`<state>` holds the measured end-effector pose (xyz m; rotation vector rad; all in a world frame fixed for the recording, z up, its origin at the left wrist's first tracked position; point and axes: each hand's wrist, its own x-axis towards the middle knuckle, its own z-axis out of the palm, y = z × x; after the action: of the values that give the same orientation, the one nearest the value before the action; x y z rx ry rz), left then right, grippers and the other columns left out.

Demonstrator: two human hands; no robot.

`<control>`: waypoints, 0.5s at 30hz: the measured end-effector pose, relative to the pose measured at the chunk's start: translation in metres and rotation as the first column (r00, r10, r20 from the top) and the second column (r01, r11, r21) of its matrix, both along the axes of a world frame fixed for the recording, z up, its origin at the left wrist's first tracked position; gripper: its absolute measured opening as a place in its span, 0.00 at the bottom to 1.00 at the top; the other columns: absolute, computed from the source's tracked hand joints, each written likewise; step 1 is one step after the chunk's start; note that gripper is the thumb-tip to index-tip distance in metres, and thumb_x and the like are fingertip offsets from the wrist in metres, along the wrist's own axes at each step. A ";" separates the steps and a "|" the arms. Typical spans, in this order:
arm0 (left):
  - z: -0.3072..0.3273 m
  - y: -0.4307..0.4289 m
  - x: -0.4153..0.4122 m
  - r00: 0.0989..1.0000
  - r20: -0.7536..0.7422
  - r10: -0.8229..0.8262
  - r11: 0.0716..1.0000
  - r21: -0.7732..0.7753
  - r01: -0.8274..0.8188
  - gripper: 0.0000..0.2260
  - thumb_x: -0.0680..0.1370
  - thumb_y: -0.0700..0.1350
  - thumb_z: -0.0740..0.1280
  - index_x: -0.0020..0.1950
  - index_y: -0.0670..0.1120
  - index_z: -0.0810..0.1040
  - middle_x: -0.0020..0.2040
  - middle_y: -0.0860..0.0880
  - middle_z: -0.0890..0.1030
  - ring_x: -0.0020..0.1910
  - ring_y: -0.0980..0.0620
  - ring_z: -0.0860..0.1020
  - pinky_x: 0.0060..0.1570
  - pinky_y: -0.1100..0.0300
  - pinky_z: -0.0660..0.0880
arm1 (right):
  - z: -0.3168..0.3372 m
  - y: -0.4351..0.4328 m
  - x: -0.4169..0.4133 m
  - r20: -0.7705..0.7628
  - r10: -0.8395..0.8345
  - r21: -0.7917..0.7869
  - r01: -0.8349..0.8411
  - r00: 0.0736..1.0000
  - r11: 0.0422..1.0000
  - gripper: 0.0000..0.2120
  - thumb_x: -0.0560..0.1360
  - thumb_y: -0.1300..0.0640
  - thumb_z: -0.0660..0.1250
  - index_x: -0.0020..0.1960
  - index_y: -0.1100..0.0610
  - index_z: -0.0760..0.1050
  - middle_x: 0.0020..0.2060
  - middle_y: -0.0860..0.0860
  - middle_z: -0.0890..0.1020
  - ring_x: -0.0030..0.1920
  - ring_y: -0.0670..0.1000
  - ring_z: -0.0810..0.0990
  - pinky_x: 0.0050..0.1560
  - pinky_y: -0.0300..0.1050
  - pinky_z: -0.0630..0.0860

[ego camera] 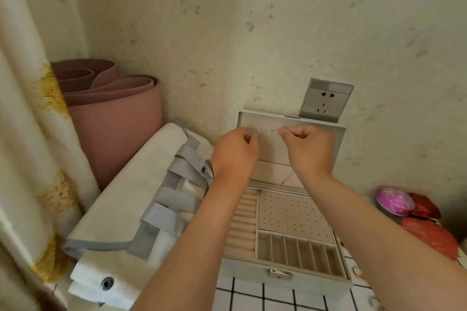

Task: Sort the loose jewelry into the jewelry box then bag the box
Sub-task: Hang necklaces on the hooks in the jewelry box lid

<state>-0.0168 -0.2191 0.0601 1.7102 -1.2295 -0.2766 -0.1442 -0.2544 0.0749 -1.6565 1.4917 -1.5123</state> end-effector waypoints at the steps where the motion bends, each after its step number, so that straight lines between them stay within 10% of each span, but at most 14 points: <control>1: -0.001 -0.004 -0.001 1.000 0.016 0.021 1.000 -0.004 -0.021 0.15 0.80 0.51 0.62 0.33 0.49 0.73 0.30 0.52 0.76 0.30 0.53 0.74 0.27 0.61 0.64 | -0.001 -0.005 0.003 -0.003 -0.012 -0.011 0.012 1.000 1.000 0.04 0.73 0.54 0.75 0.40 0.52 0.84 0.34 0.40 0.83 0.35 0.33 0.79 0.36 0.24 0.69; 15: -0.010 -0.013 -0.001 0.952 0.306 0.031 0.993 0.098 -0.064 0.15 0.81 0.48 0.59 0.35 0.46 0.72 0.31 0.50 0.71 0.33 0.48 0.71 0.28 0.59 0.61 | -0.019 -0.018 0.014 -0.119 -0.049 0.139 0.065 0.992 0.988 0.05 0.71 0.57 0.73 0.37 0.52 0.80 0.33 0.43 0.81 0.37 0.43 0.79 0.35 0.33 0.69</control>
<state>-0.0178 -0.2320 0.0502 1.9238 -1.4140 -0.0500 -0.1303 -0.2719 0.0561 -1.6538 1.6801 -1.3241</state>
